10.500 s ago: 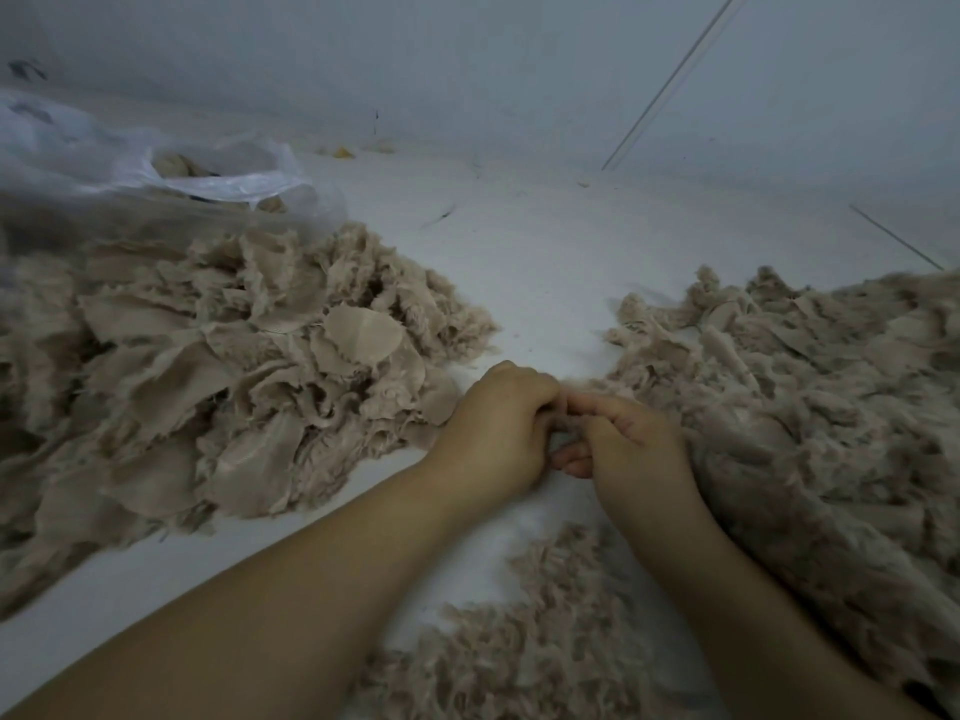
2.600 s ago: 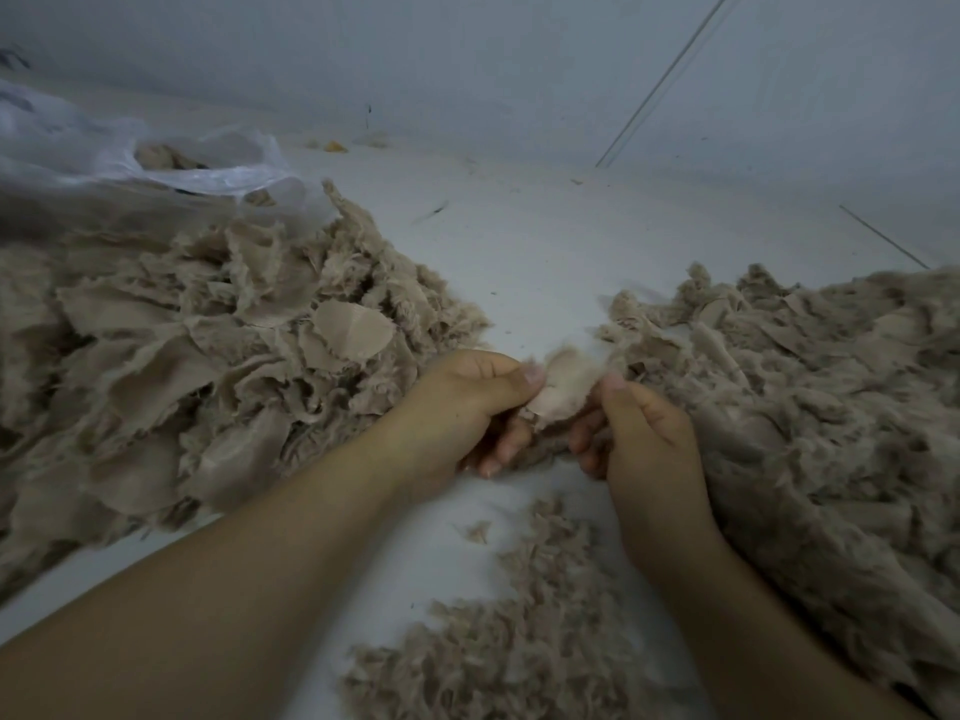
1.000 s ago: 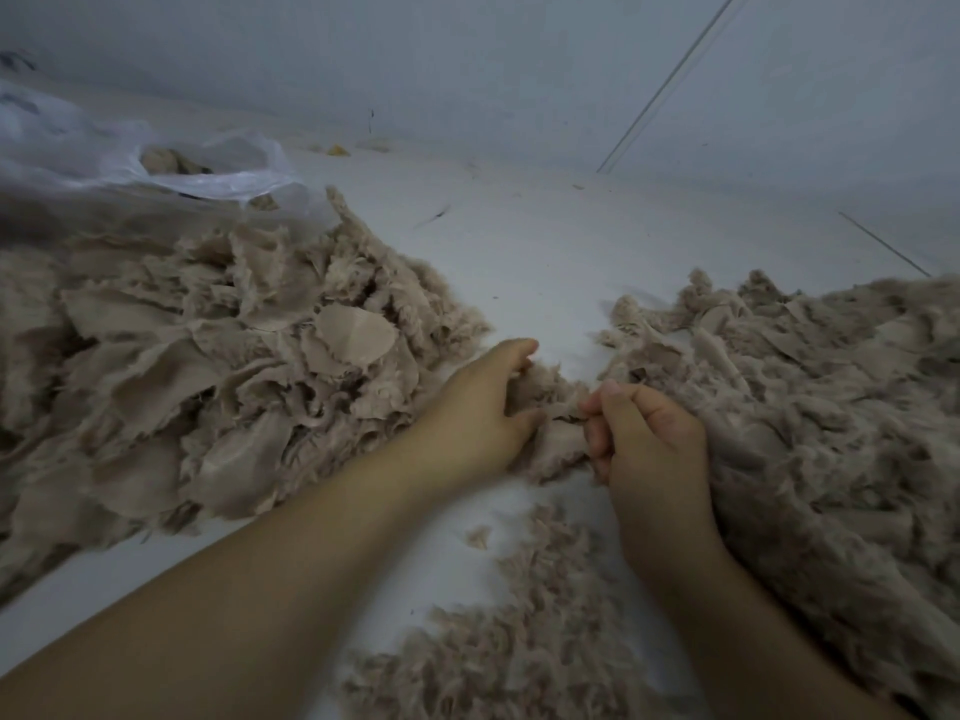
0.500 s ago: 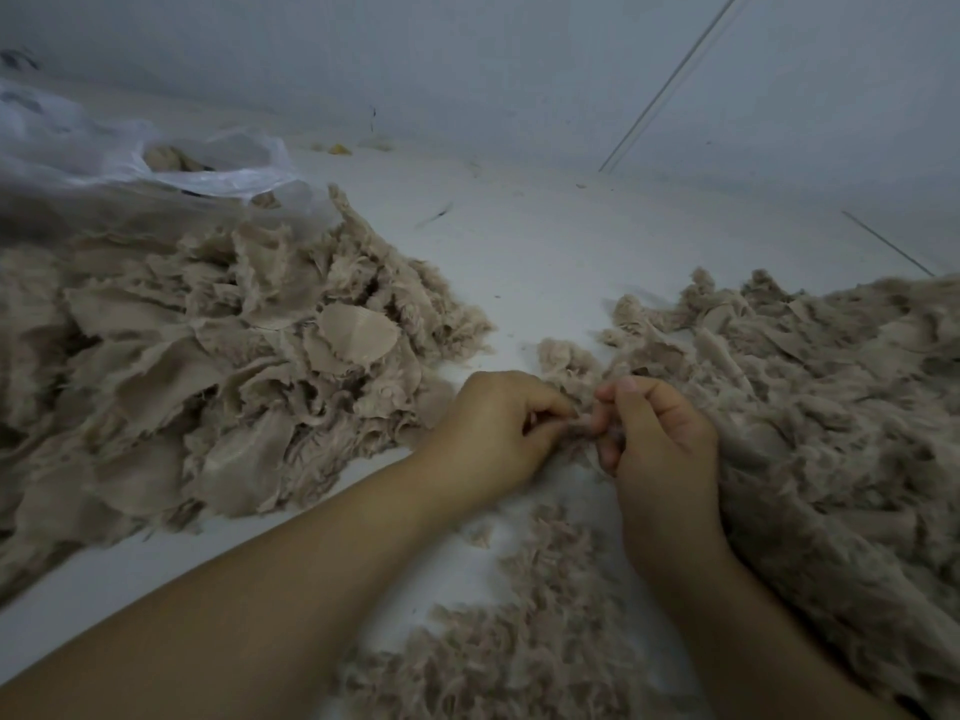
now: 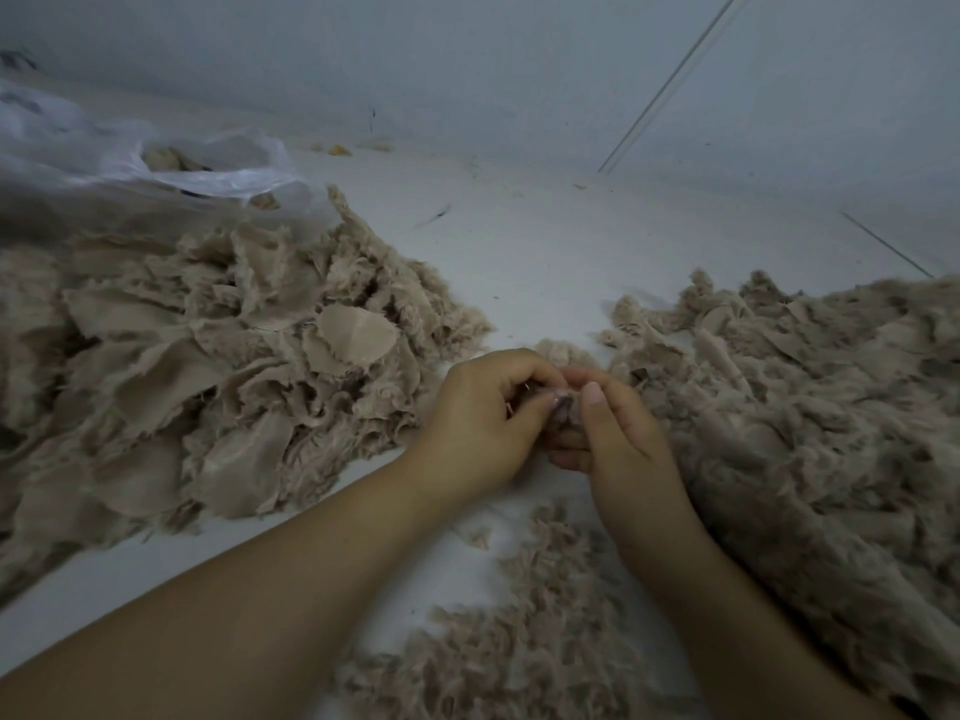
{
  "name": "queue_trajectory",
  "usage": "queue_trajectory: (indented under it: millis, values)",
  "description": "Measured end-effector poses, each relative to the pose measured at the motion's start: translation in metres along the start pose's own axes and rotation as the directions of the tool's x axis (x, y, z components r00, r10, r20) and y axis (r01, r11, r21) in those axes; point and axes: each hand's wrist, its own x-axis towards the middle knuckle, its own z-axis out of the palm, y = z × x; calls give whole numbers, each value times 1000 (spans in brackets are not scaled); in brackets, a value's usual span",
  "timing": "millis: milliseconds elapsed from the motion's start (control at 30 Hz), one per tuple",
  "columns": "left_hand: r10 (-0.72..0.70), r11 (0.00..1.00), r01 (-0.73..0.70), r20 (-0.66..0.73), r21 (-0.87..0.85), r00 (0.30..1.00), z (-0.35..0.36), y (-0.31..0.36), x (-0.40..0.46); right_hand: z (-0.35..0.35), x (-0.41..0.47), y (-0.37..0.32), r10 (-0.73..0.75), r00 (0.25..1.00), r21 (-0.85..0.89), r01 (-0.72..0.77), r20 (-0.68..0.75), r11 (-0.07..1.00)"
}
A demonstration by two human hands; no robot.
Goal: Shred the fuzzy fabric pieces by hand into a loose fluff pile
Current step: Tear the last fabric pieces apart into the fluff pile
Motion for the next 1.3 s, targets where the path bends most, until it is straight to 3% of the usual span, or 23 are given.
queue_trajectory:
  millis: [267,467,600,733,867,967,1100,1200,1300]
  values:
    - [-138,972,122,-66,-201,988,-1,0,0,-1,2,2,-46,993,-65,39,-109,997]
    - [-141,974,92,-234,-208,962,-8,1,1,-2,5,3,-65,971,-86,47,-230,995]
    - [-152,978,100,-290,-185,945,-12,-4,3,-4,6,6,-16,976,-74,0,-218,997]
    - [-64,998,60,-238,-21,969,-7,-2,0,-5,3,6,-94,984,-146,71,-153,987]
    - [201,966,-162,-190,203,961,-6,6,-2,-5,-1,1,-234,969,-262,207,-75,942]
    - [259,931,-214,-122,295,958,-5,11,-6,-3,-4,-3,-261,965,-198,257,7,946]
    - [258,901,-234,-17,366,966,-2,15,-11,-2,-5,-5,-217,976,-24,218,23,976]
    - [264,892,-219,-61,396,963,-2,18,-12,-3,-3,-5,-99,995,124,97,6,987]
    - [157,935,-83,-194,344,968,-4,16,-10,-3,-4,-6,-68,997,159,75,-46,985]
